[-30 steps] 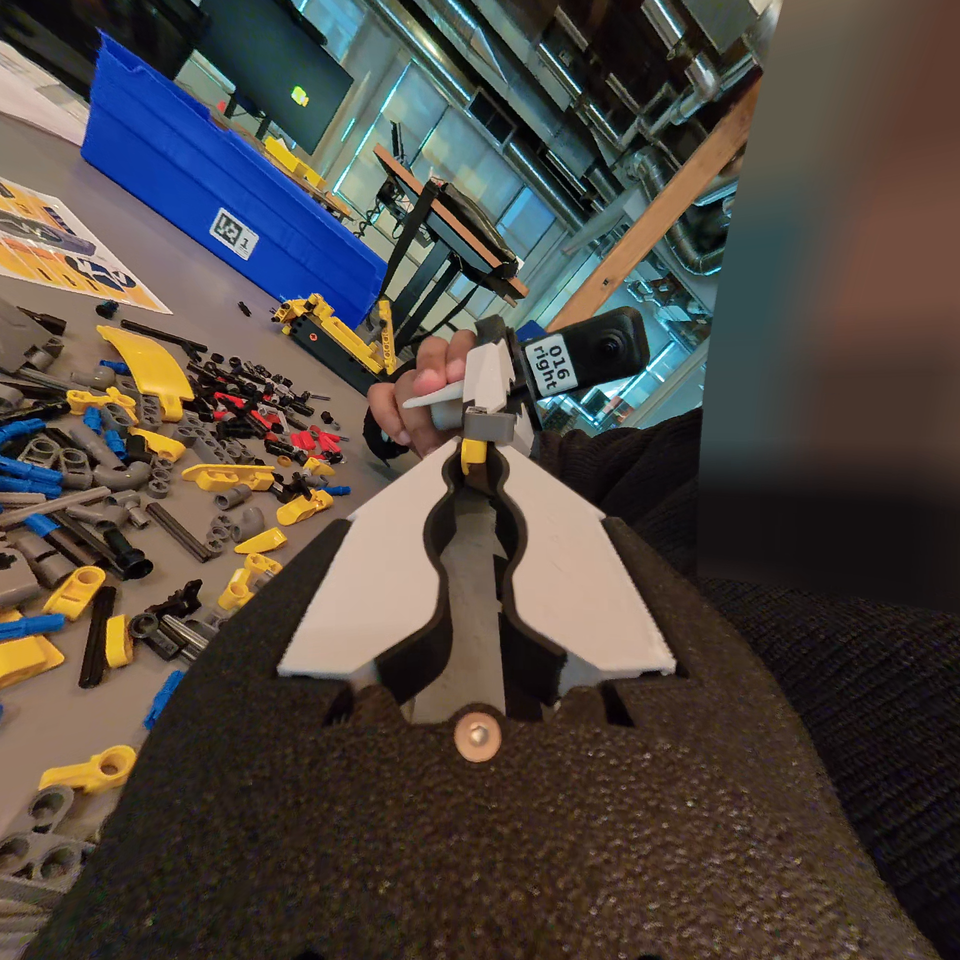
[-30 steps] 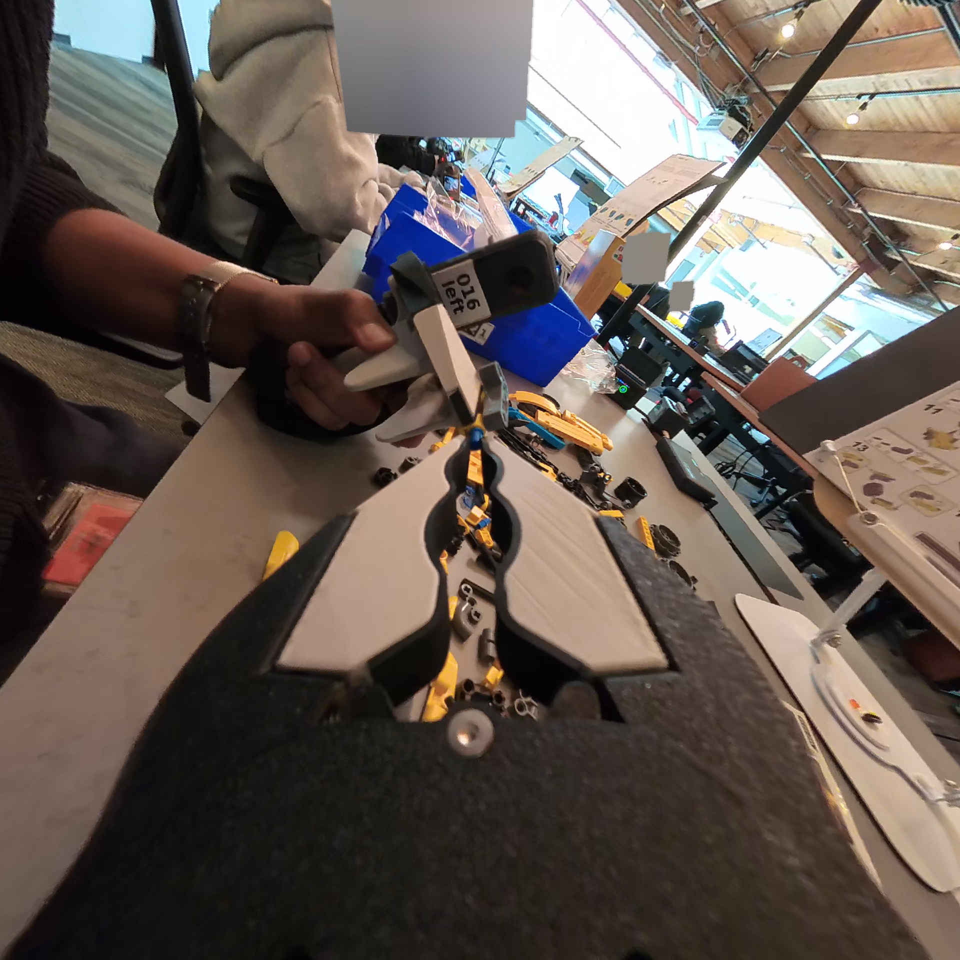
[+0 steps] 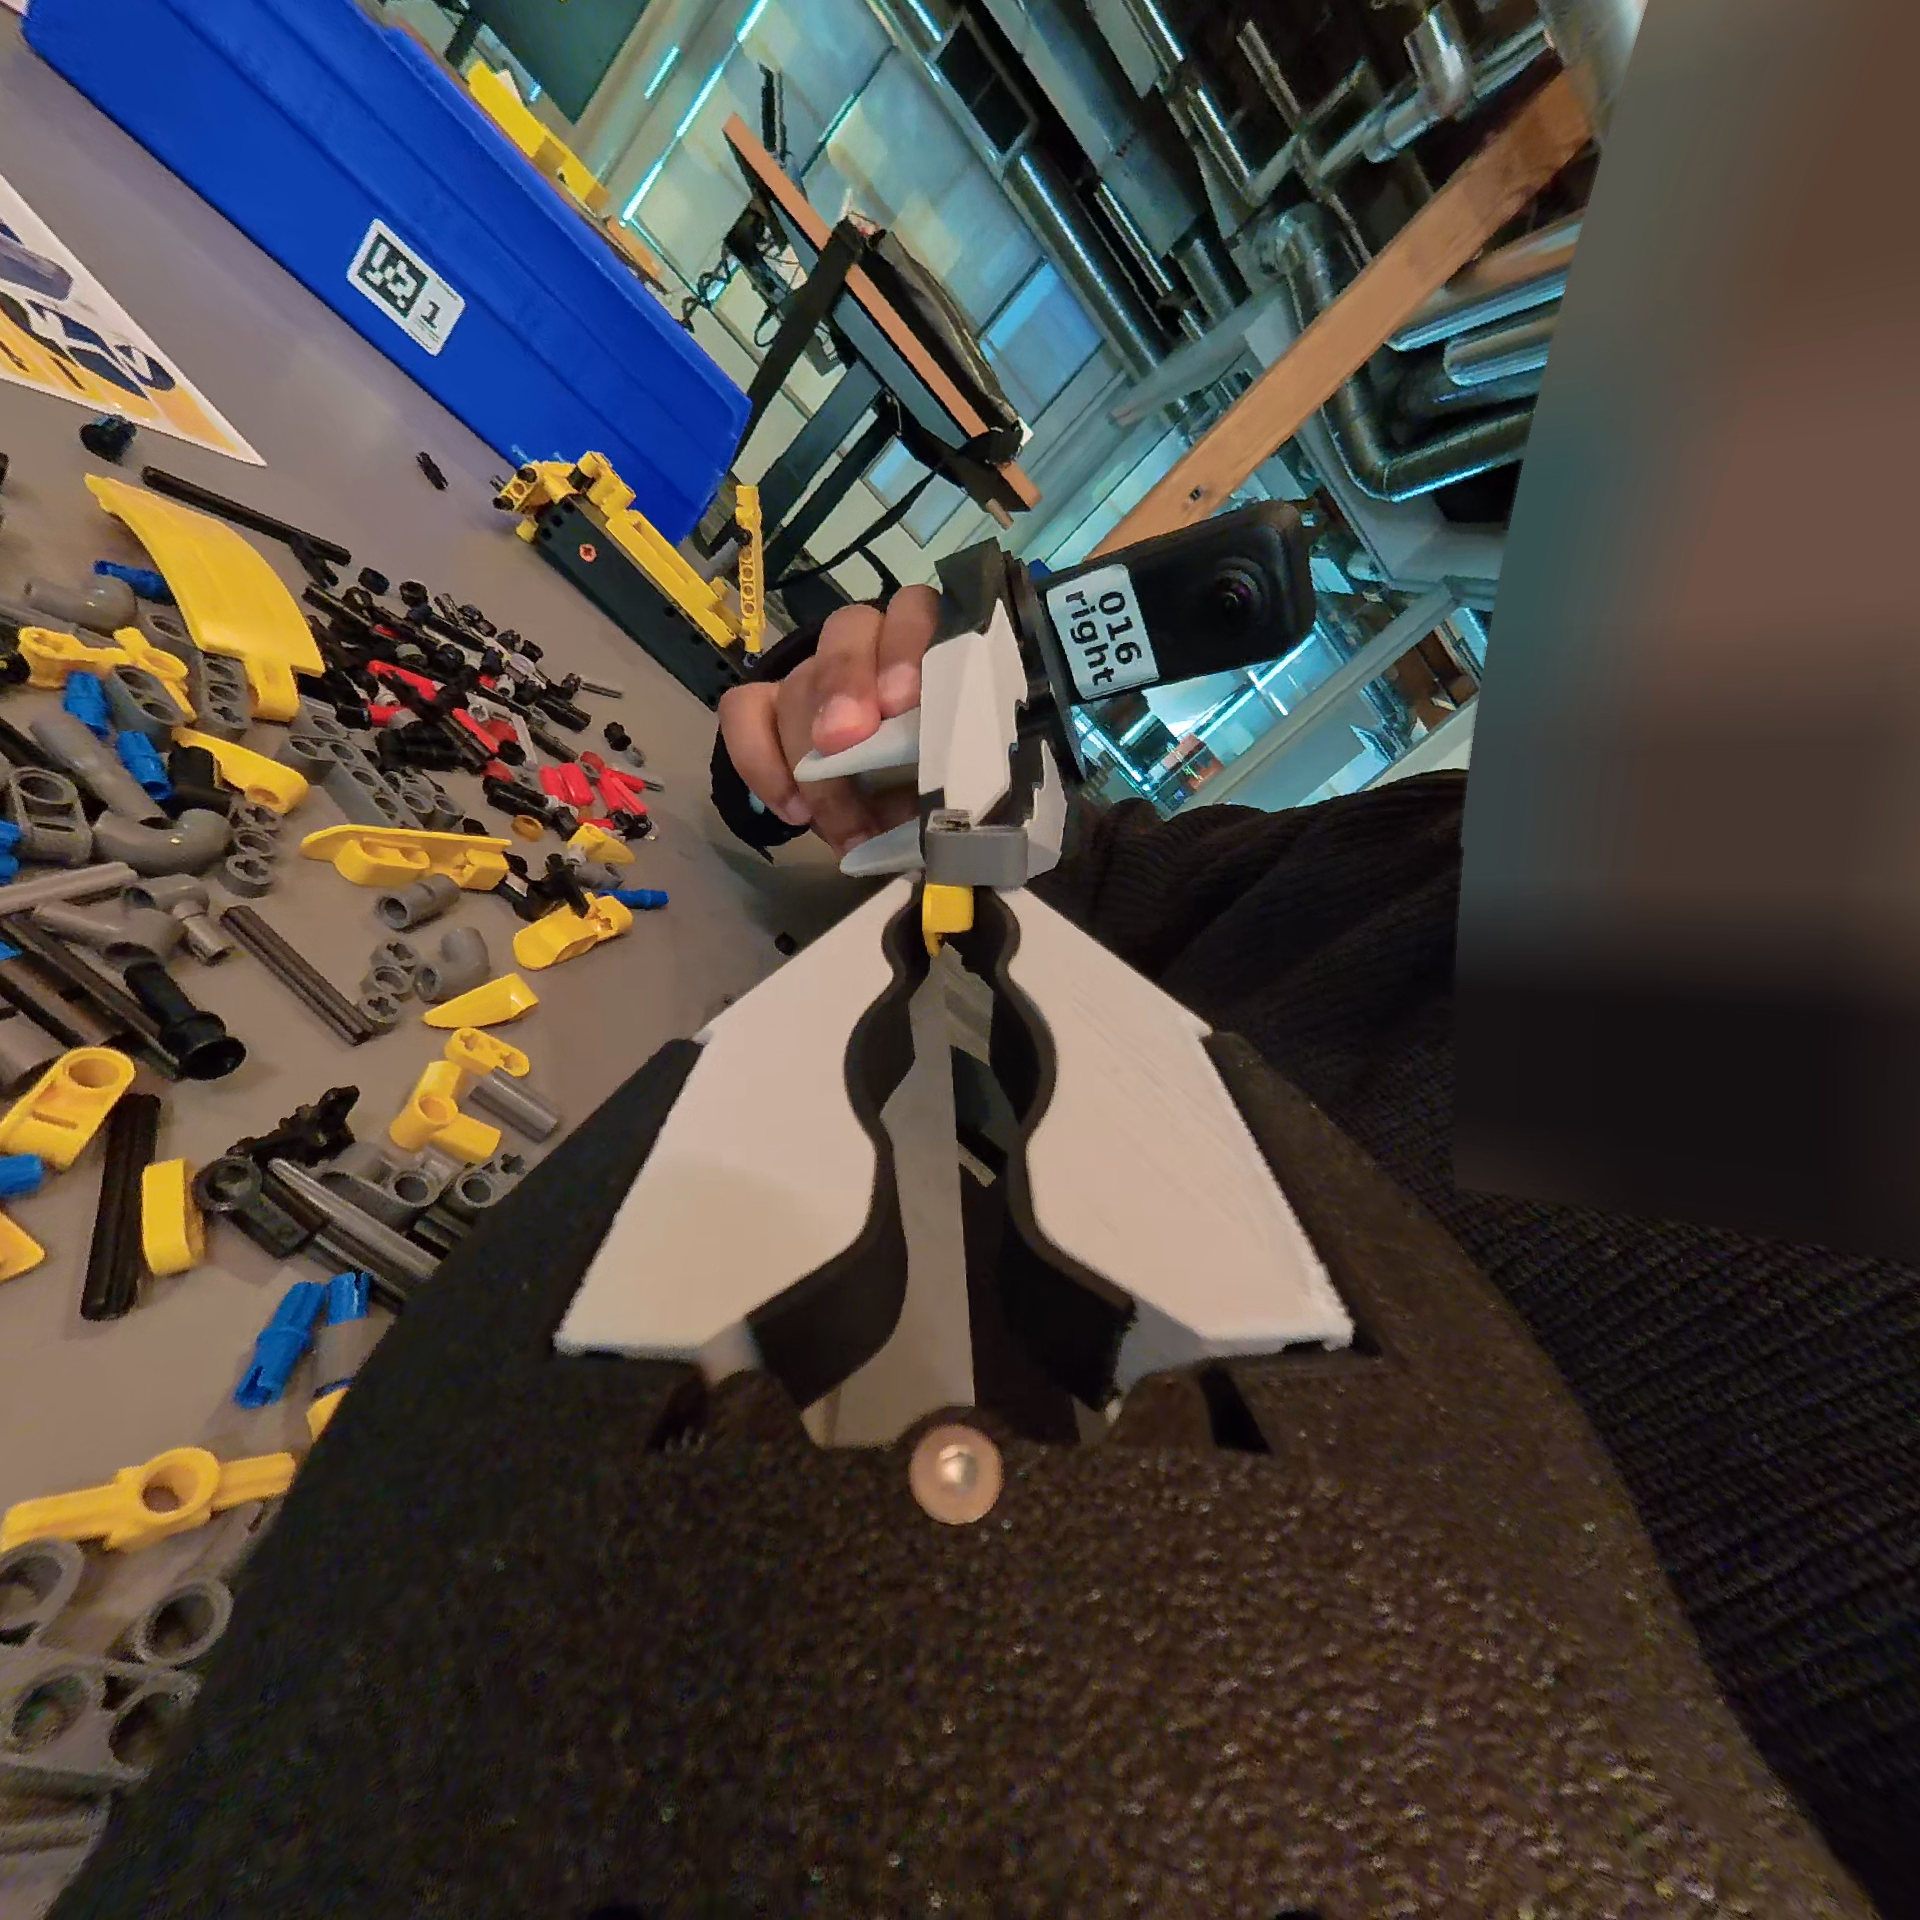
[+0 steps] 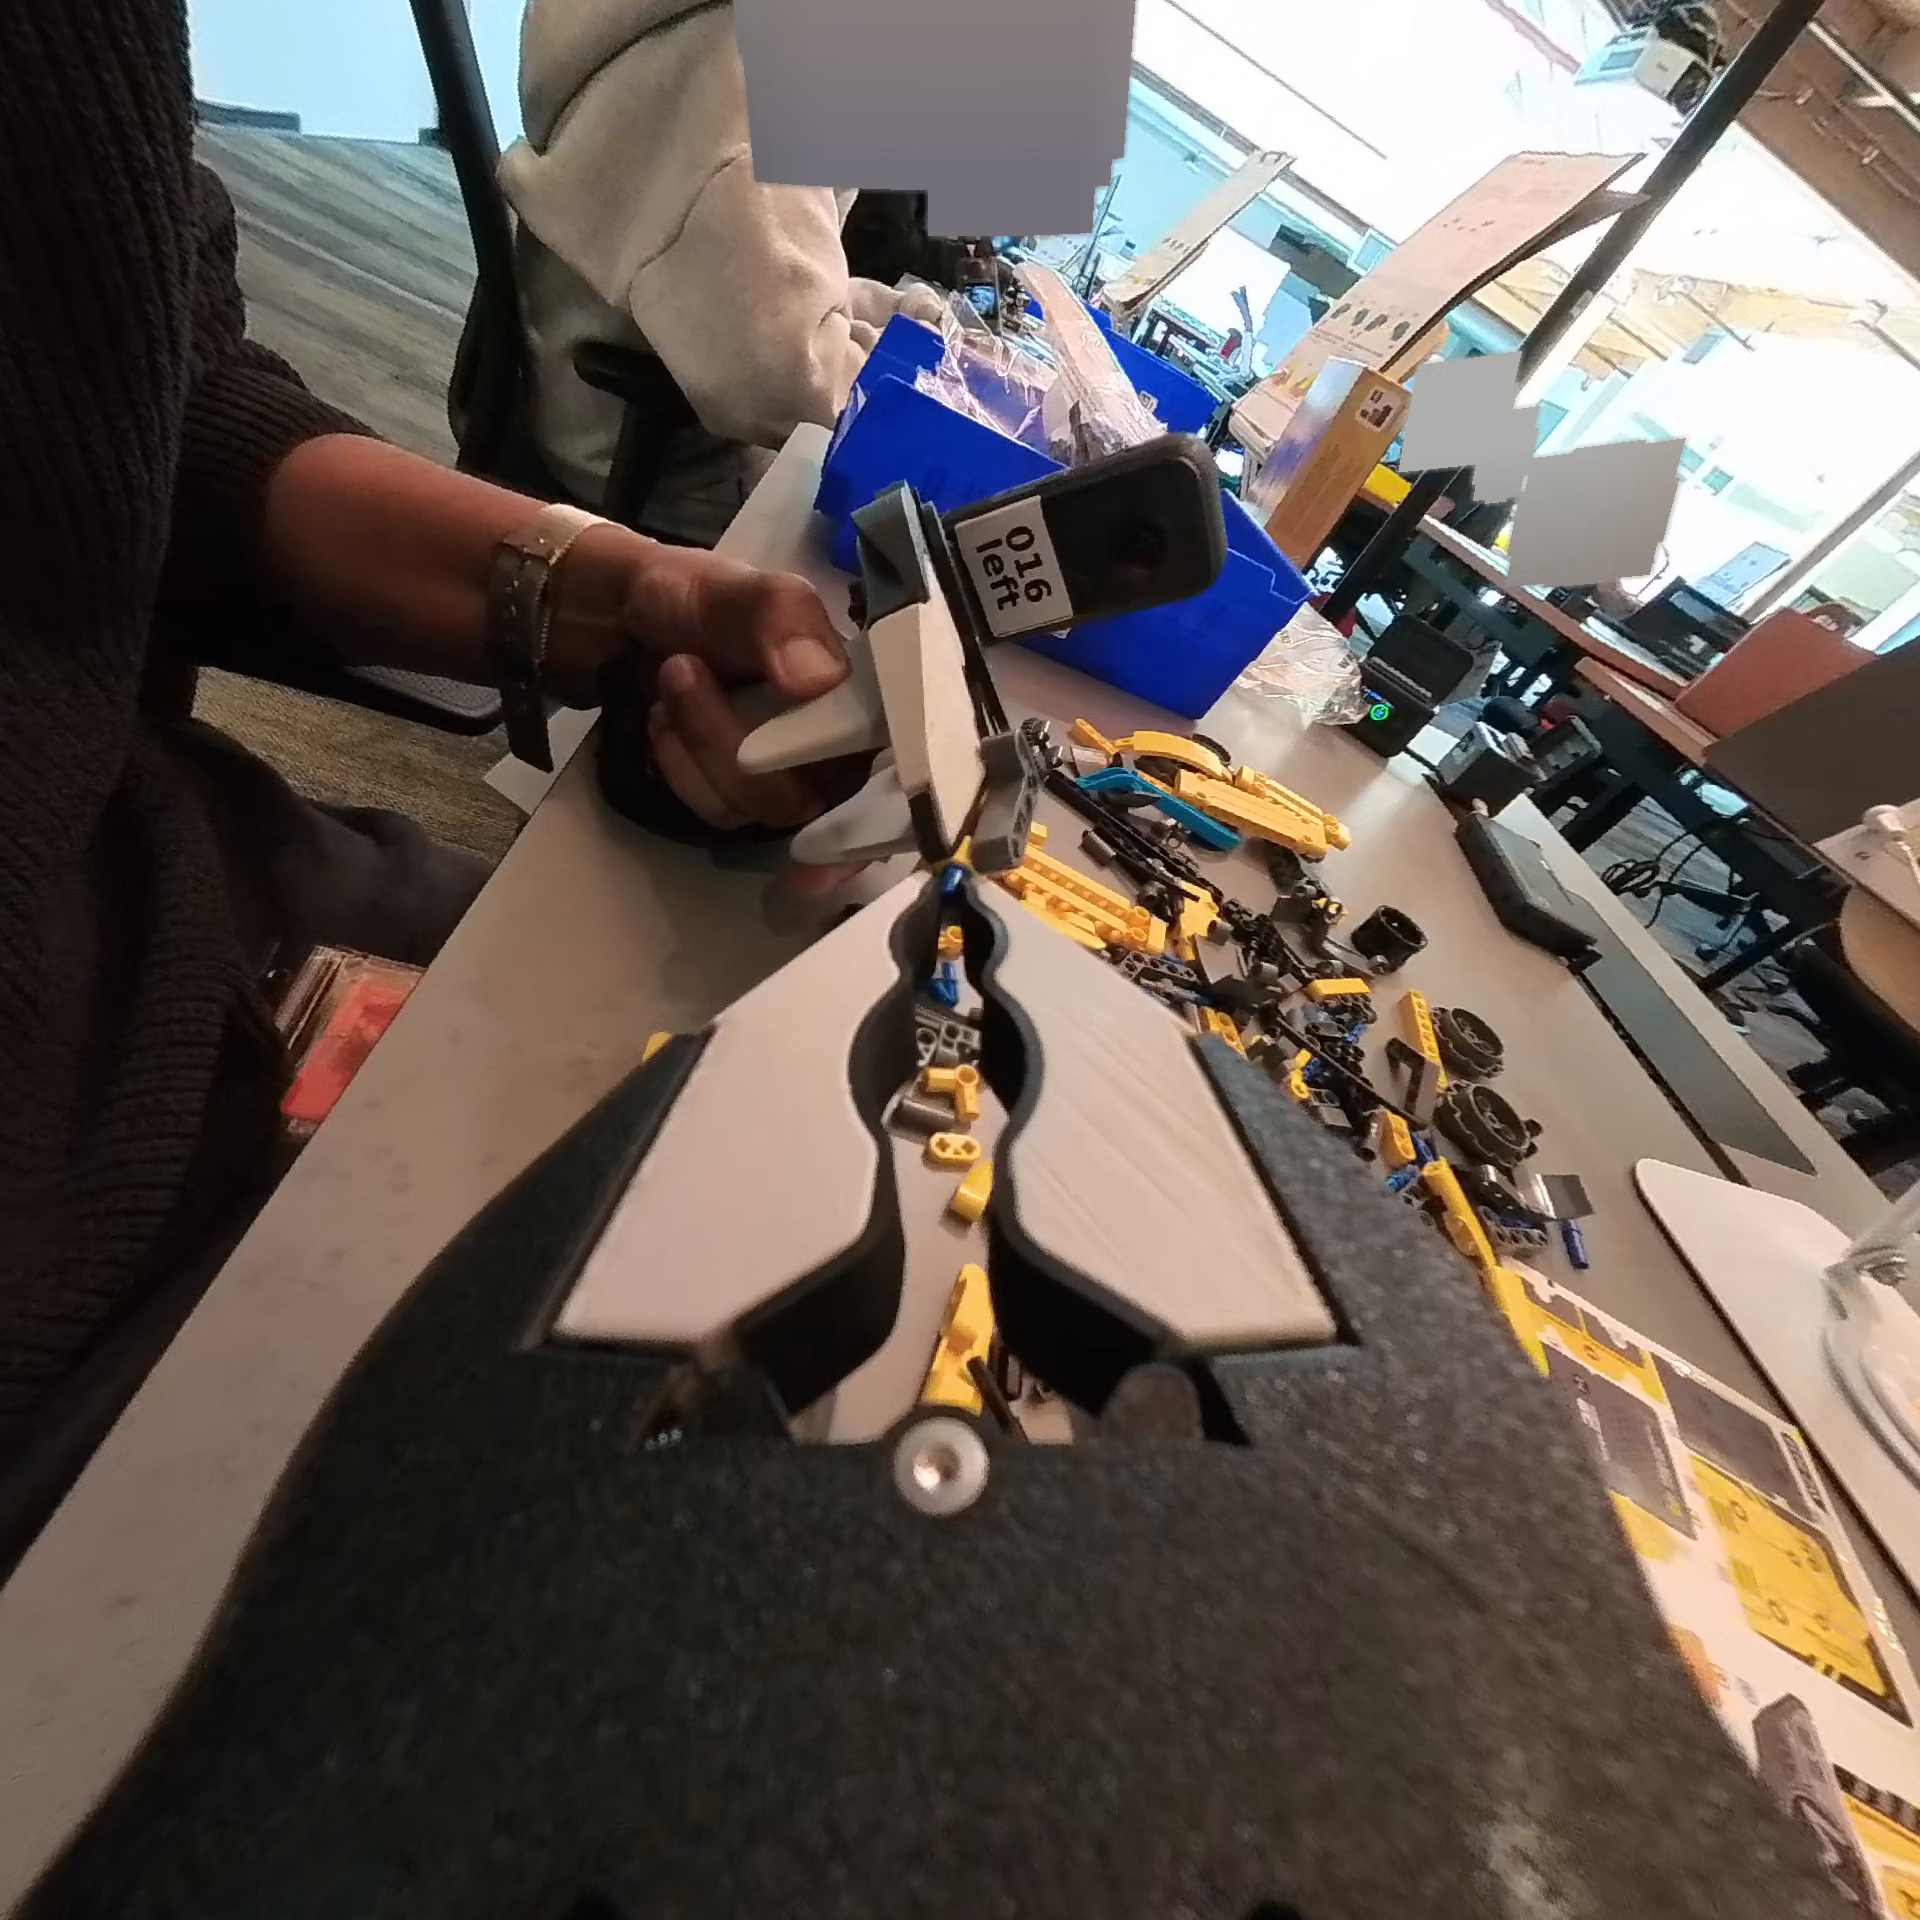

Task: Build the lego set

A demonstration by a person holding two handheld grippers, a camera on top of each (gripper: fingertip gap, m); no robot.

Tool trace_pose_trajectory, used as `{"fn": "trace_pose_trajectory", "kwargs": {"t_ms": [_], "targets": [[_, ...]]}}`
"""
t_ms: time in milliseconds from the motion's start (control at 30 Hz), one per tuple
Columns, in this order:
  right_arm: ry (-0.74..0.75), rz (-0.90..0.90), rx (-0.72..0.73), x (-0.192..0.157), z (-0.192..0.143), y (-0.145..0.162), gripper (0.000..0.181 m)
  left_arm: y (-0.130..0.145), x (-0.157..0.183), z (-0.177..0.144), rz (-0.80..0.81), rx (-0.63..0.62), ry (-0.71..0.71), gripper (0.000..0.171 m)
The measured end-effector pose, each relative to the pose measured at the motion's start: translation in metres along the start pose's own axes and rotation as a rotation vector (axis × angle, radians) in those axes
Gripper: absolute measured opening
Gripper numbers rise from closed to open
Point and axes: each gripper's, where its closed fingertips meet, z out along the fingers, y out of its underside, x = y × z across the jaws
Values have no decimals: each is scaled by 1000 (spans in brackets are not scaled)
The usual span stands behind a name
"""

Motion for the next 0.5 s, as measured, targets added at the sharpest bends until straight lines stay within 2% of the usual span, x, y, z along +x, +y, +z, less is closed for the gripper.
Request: {"fn": "trace_pose_trajectory", "kwargs": {"t_ms": [200, 300, 500], "targets": [[-36, 102, 48, 5, -1, -4, 3, -6, 1, 2, 65, 47, -20, 9], [-10, 83, 59, 9, -5, -3, 3, -9, -1, 1, 66, 60, -32, 34], [58, -7, 31, 19, -8, 4, 4, -22, -4, -6, 203, 141, -144, 35]]}}
